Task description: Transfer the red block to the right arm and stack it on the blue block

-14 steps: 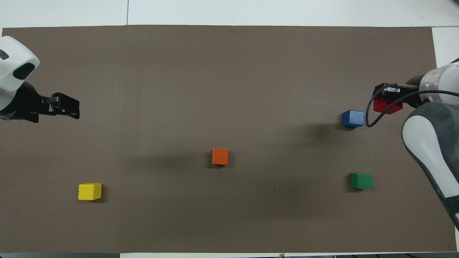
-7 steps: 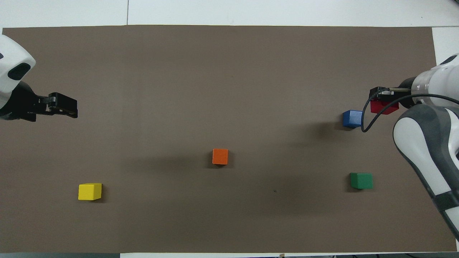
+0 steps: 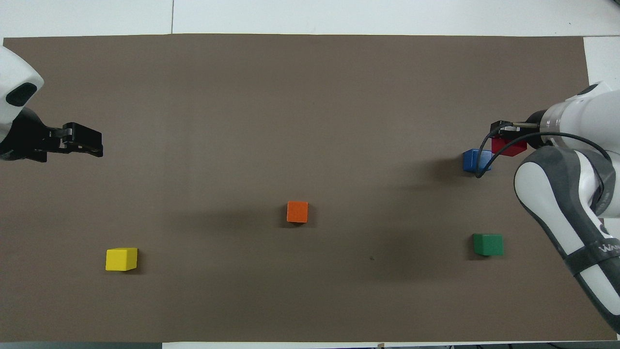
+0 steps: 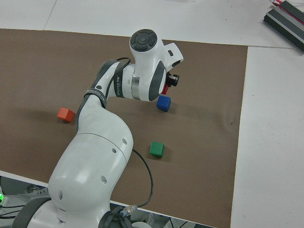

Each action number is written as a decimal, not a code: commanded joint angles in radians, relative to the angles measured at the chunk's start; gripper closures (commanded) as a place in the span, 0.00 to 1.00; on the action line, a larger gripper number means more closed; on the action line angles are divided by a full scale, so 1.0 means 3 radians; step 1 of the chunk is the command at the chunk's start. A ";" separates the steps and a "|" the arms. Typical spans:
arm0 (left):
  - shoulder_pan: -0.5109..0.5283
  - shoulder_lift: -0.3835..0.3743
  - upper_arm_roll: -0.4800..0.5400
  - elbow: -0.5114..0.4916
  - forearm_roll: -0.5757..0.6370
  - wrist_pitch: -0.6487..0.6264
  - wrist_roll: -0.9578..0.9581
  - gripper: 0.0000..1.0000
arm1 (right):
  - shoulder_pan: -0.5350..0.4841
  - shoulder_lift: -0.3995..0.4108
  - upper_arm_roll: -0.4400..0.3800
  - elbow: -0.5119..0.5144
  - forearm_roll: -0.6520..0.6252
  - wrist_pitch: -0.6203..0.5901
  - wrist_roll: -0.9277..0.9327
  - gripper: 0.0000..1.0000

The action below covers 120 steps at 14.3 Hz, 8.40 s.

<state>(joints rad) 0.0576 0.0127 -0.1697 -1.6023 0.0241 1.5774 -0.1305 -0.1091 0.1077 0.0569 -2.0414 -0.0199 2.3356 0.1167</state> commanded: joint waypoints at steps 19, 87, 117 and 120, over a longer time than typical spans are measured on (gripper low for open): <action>-0.0013 -0.0170 -0.0012 -0.0074 -0.0101 -0.0053 0.0060 0.00 | -0.0040 -0.0139 0.0030 -0.0957 -0.0292 0.1143 0.0383 1.00; 0.0002 -0.0190 0.0008 -0.0074 -0.0096 -0.0043 0.0189 0.00 | -0.0010 -0.0006 0.0056 -0.0192 -0.0292 0.0076 0.0164 0.00; 0.0002 -0.0190 0.0008 -0.0079 -0.0096 -0.0043 0.0189 0.00 | -0.0061 -0.0282 0.0040 0.1436 -0.0051 -0.2518 -0.0466 0.00; 0.0002 -0.0190 0.0008 -0.0079 -0.0096 -0.0043 0.0189 0.00 | -0.0061 -0.0282 0.0040 0.1426 -0.0051 -0.2513 -0.0466 0.00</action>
<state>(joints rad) 0.0575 -0.0233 -0.1730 -1.6033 0.0070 1.5548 -0.0849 -0.1117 0.0152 0.0630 -1.6217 -0.0457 1.5738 0.0021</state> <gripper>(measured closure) 0.000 0.000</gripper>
